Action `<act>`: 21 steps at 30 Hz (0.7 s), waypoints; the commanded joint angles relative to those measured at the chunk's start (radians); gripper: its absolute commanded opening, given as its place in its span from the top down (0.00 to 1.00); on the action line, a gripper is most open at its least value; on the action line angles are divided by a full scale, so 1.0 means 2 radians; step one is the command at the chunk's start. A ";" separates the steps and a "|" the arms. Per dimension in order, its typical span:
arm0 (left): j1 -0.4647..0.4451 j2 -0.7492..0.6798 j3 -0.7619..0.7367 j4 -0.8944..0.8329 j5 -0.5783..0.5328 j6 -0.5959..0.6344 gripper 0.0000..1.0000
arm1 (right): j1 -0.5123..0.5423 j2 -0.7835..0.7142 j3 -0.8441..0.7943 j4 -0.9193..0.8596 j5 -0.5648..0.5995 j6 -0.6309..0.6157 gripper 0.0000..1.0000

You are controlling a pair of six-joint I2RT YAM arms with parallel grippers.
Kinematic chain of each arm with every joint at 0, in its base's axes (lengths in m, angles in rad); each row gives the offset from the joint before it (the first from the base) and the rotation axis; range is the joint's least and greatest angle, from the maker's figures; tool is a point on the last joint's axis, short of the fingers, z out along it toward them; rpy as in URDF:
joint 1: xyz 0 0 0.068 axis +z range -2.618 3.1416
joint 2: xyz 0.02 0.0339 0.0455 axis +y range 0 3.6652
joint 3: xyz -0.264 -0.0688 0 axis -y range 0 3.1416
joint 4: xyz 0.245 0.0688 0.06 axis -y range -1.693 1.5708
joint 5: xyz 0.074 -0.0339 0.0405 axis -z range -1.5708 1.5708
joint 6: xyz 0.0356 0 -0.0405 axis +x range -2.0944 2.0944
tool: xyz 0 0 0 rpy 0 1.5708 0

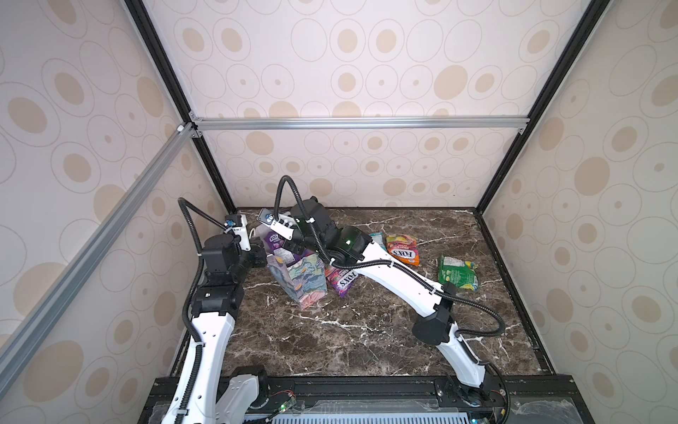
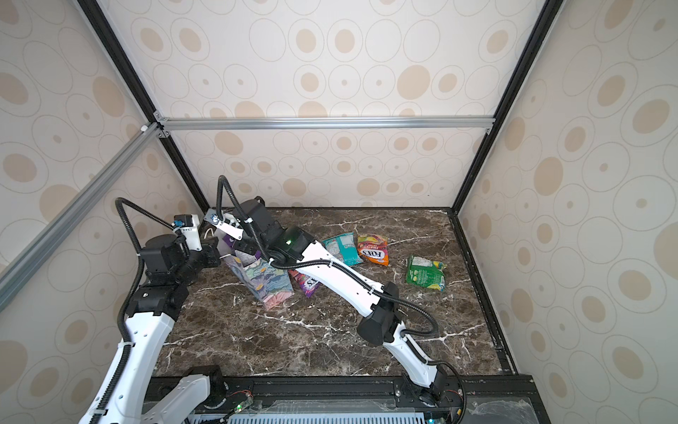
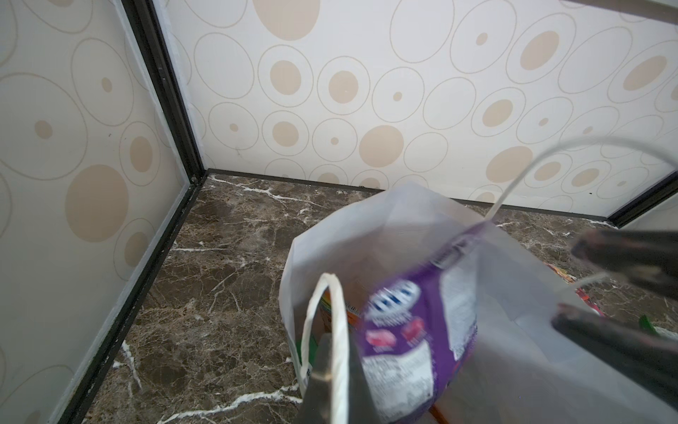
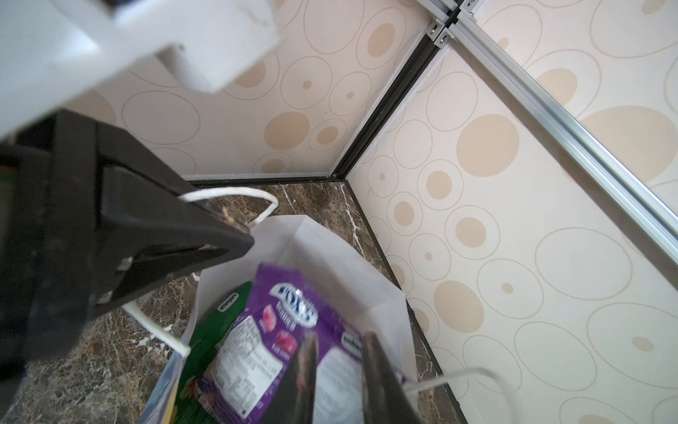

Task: Place the snacks into the paper bag
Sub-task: 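Lower the purple packet into the bag and open the right gripper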

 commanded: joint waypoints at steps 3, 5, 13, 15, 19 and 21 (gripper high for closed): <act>0.001 -0.003 0.002 -0.007 -0.003 0.012 1.00 | 0.002 -0.012 0.001 0.014 0.009 0.000 0.74; 0.001 -0.003 0.002 -0.008 -0.004 0.012 1.00 | 0.002 -0.016 0.001 0.010 0.009 -0.002 0.67; 0.001 -0.011 0.000 -0.005 -0.011 0.012 1.00 | 0.001 -0.040 -0.009 -0.054 0.019 0.012 0.49; 0.001 -0.012 -0.001 -0.003 -0.011 0.012 1.00 | 0.001 -0.057 -0.023 -0.052 0.033 0.030 0.49; 0.001 -0.011 0.000 -0.004 -0.009 0.011 1.00 | 0.003 -0.097 -0.050 -0.038 0.069 0.065 0.47; 0.001 -0.012 0.000 -0.004 -0.009 0.012 1.00 | 0.002 -0.118 -0.076 -0.024 0.084 0.076 0.46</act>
